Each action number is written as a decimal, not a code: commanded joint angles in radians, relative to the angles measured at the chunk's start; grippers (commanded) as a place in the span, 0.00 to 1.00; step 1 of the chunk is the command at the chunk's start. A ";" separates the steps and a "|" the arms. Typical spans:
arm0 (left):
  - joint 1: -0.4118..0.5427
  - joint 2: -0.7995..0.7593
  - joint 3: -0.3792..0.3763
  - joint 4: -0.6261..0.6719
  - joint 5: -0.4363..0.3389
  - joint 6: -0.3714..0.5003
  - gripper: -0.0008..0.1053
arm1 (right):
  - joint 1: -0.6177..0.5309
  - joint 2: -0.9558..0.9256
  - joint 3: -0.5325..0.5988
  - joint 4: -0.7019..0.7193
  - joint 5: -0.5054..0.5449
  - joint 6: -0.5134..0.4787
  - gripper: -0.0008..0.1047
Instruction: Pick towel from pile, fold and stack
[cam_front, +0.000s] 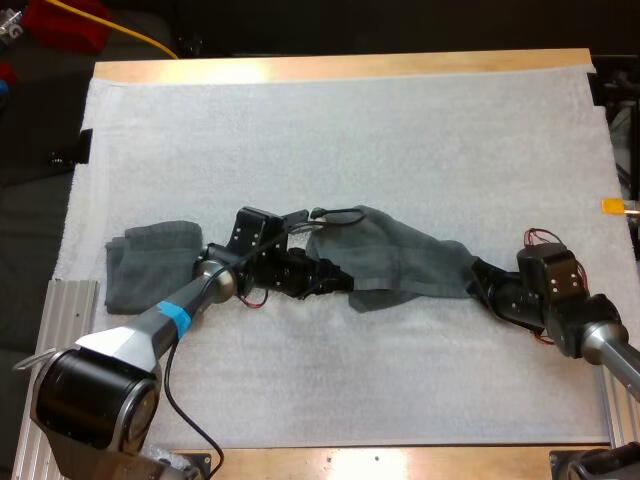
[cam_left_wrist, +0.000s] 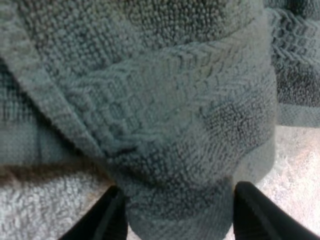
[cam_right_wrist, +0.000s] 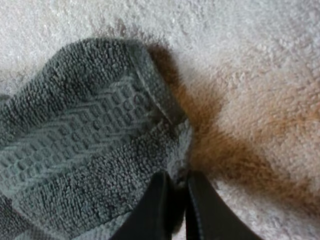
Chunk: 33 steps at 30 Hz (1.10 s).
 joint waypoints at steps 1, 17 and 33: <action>-0.002 -0.001 -0.006 -0.004 -0.012 -0.008 0.41 | -0.001 -0.008 0.000 -0.006 -0.001 -0.013 0.01; -0.002 -0.097 -0.006 0.133 -0.063 0.165 0.01 | -0.001 -0.032 -0.021 0.018 -0.119 -0.082 0.01; -0.002 -0.363 -0.128 0.421 -0.150 0.290 0.01 | -0.001 -0.220 -0.229 0.266 -0.063 -0.222 0.01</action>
